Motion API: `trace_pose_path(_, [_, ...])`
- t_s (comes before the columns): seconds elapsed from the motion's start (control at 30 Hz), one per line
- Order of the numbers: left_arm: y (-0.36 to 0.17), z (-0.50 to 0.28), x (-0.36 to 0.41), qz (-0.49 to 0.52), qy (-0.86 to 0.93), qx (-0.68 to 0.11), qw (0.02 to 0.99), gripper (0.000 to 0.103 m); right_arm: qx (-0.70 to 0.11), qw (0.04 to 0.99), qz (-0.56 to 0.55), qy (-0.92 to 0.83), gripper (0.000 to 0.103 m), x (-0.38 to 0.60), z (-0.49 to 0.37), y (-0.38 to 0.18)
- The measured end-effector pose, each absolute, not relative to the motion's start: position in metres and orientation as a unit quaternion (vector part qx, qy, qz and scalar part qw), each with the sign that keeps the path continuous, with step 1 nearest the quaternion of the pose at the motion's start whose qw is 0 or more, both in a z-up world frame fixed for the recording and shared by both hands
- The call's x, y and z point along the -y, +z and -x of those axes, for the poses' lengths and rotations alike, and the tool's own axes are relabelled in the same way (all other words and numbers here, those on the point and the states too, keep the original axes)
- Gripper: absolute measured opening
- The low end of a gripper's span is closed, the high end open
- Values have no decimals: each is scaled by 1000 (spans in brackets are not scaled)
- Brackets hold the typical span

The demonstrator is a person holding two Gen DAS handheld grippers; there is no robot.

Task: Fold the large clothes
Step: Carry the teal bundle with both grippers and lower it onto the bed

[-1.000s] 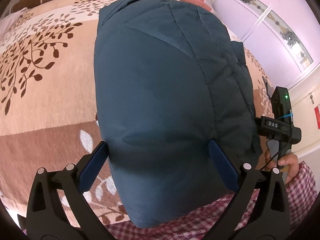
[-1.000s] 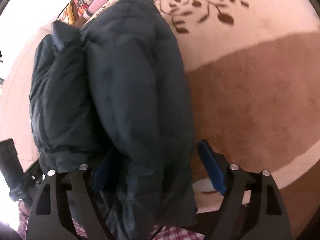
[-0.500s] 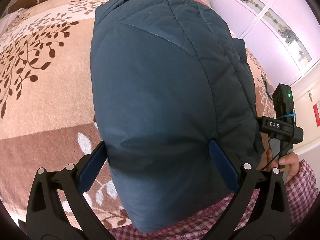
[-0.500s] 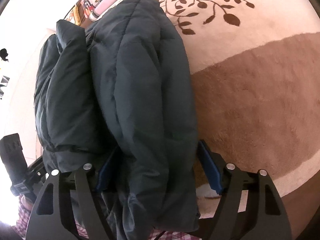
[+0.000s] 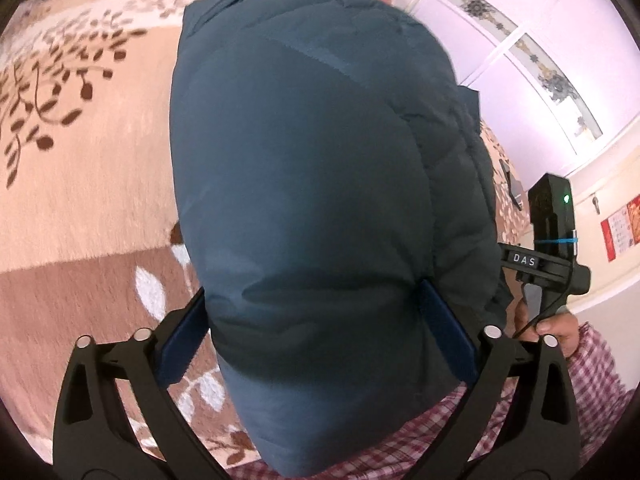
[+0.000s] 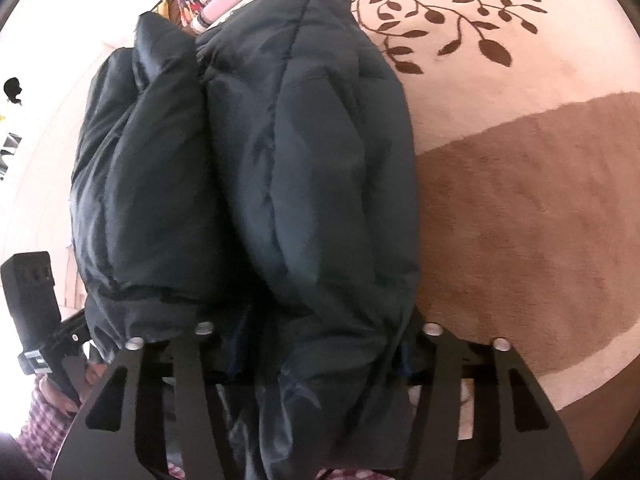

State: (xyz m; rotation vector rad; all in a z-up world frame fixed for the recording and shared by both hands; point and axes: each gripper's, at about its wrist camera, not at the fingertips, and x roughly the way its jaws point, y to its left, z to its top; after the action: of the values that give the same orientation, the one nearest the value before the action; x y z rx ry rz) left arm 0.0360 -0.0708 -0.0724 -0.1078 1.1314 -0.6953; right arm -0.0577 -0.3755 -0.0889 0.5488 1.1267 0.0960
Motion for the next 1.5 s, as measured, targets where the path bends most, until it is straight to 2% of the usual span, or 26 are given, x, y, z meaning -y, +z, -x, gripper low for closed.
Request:
trace_pose_path(0.1, [-66, -28, 73, 28, -324, -502, 801, 86, -523, 824, -215, 40, 33, 359, 56, -78])
trace_pose_path(0.2, [-57, -23, 74, 1, -323, -476, 818, 77, -516, 840, -167, 26, 27, 341, 54, -66])
trace_pose_path(0.4, [-43, -24, 66, -22, -317, -430, 845, 69, -493, 863, -112, 13, 22, 311, 46, -48])
trace_pose_path(0.63, [-31, -58, 39, -4, -285, -406, 868, 68, -472, 878, -79, 25, 21, 284, 21, -36])
trace_pose_path(1.03, [-45, -154, -45, 42, -181, -393, 901, 68, -465, 882, 14, 78, 20, 201, -134, -45])
trace_pose_path(1.33, [-59, -170, -52, 58, -167, -395, 901, 70, -477, 875, 21, 74, 20, 196, -177, -65])
trace_pose_path(1.43, [-59, -173, -56, 71, -162, -408, 895, 73, -483, 873, 6, 71, 24, 202, -177, -67])
trace_pose_path(1.5, [-59, -174, -57, 76, -155, -419, 891, 78, -488, 871, -5, 60, 31, 206, -177, -65])
